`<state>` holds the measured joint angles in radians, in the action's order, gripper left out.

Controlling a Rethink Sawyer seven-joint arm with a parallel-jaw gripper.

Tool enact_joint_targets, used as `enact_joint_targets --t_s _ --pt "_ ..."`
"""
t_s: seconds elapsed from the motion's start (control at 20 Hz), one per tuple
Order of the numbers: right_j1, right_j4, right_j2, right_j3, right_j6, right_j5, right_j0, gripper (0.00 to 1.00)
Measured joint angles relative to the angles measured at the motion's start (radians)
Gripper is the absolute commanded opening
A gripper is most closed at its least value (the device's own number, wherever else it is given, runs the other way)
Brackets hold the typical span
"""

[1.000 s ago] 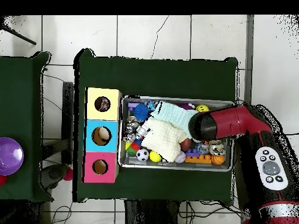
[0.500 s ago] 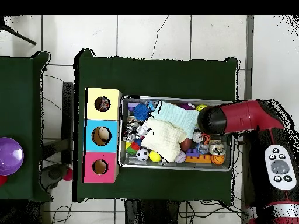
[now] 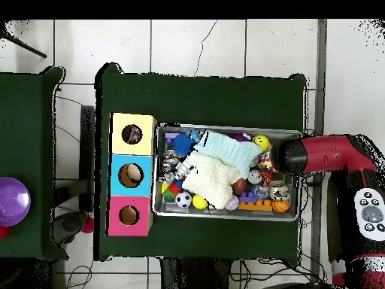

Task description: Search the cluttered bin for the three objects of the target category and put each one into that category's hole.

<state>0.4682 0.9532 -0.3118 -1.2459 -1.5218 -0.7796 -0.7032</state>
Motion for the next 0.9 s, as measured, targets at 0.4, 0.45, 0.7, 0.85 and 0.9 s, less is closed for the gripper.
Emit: enact_joint_targets --t_s 0.4,0.45,0.7,0.85,0.9 --pt "-0.042 -0.014 0.001 -0.001 0.000 0.003 -0.002 1.00" --pt "-0.042 -0.018 0.001 -0.001 0.000 0.003 -0.002 1.00" --pt "-0.042 -0.082 0.001 -0.006 0.000 0.002 -0.006 1.00" --pt "-0.041 -0.109 0.001 -0.008 0.000 0.002 -0.007 1.00" --pt "-0.040 -0.124 0.001 -0.010 0.000 0.002 -0.008 1.00"
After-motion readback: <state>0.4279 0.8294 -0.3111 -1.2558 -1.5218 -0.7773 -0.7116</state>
